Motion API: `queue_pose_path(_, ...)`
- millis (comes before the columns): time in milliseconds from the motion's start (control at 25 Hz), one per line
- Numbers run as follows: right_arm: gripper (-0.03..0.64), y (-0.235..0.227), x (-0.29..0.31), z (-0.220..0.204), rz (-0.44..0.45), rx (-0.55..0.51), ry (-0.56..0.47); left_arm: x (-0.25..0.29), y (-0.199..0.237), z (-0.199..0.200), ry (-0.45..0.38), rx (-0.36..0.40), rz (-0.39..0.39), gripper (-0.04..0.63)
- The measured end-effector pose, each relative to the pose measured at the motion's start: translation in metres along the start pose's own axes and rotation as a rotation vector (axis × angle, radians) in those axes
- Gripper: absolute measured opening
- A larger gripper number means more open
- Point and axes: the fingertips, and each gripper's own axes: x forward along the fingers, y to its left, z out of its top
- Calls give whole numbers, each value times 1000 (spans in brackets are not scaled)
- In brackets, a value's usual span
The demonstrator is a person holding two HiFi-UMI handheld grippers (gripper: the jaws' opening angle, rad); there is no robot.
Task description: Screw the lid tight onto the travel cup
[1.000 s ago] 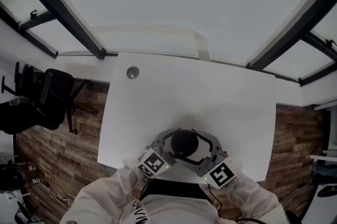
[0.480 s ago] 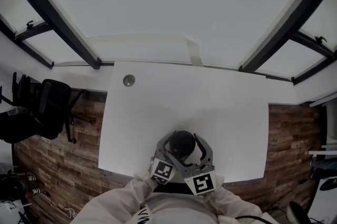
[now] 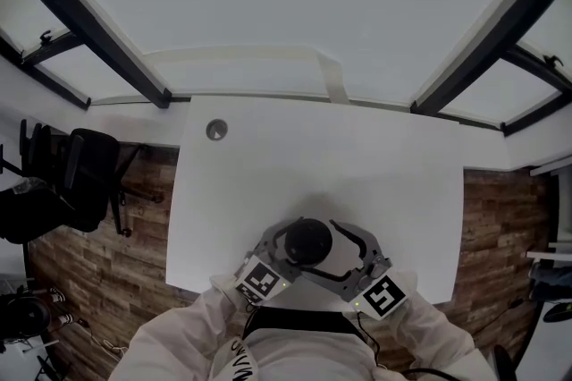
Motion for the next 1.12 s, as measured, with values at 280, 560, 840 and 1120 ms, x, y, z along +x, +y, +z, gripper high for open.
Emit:
queue_pose_path(280,410,-4,17,-13,298,-44,119,2,3,0,27,50,-175,405)
queue_pose_path(560,410,-5,28,-18,326,-26,106,0,6,-5,28,55,-227,403)
queue_pose_path(840,410,-2,21,-25,49,-11,99,0,3,-8,-9,54,-119,405)
queue_pose_path(1120,410,1,20,-22,-238,15,59,-1,4,-8,-12,57,24,405)
